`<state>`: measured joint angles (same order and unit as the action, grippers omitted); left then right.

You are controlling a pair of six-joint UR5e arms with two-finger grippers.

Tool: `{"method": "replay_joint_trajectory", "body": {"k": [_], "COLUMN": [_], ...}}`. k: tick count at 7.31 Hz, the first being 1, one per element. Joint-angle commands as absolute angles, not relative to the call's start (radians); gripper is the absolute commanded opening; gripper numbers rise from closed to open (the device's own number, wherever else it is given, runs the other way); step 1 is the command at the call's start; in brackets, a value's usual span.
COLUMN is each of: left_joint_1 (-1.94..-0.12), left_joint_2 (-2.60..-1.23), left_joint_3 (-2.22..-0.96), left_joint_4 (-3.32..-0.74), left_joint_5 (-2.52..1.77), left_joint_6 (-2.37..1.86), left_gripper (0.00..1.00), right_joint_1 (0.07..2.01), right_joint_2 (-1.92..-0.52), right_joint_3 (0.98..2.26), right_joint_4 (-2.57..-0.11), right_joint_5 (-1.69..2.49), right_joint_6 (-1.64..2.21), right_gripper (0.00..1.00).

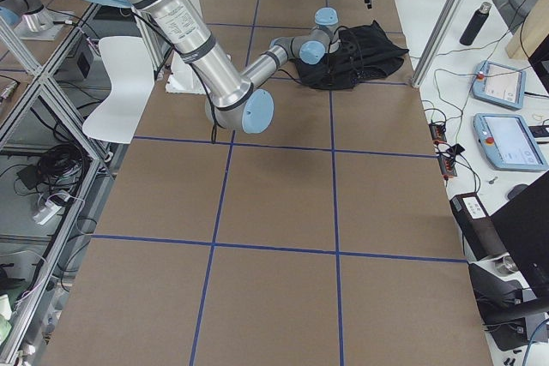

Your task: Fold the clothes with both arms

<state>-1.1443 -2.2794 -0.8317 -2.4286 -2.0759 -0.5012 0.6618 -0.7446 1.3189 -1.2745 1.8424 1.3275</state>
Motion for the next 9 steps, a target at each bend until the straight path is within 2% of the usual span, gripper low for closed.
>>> {"method": "replay_joint_trajectory", "body": {"k": [1,2,3,8,9], "left_joint_1": [-1.144,-1.144,-1.143,-1.14,-1.14], "left_joint_2": [-2.266,-2.266,-2.266,-2.264,-2.266], "left_joint_3": [-0.842,-0.842,-0.842,-0.841,-0.841], "left_joint_4": [-2.428,-2.43,-2.43,-2.434,-2.436], "left_joint_5": [-2.077,-2.077,-2.077,-2.074,-2.074], "left_joint_6": [-0.505,-0.506,-0.506,-0.546,-0.545], "left_gripper": [1.0,1.0,1.0,1.0,1.0], "right_joint_1": [0.603,0.597,0.586,0.575,0.575], "right_joint_2": [-0.716,-0.716,-0.722,-0.753,-0.75], "right_joint_3": [1.215,1.207,1.207,1.219,1.22], "right_joint_4": [-1.148,-1.135,-1.137,-1.146,-1.146], "right_joint_5": [1.76,1.758,1.758,1.756,1.758], "right_joint_6": [1.428,1.44,1.439,1.437,1.437], "right_gripper": [0.93,0.85,0.82,0.76,0.59]}}
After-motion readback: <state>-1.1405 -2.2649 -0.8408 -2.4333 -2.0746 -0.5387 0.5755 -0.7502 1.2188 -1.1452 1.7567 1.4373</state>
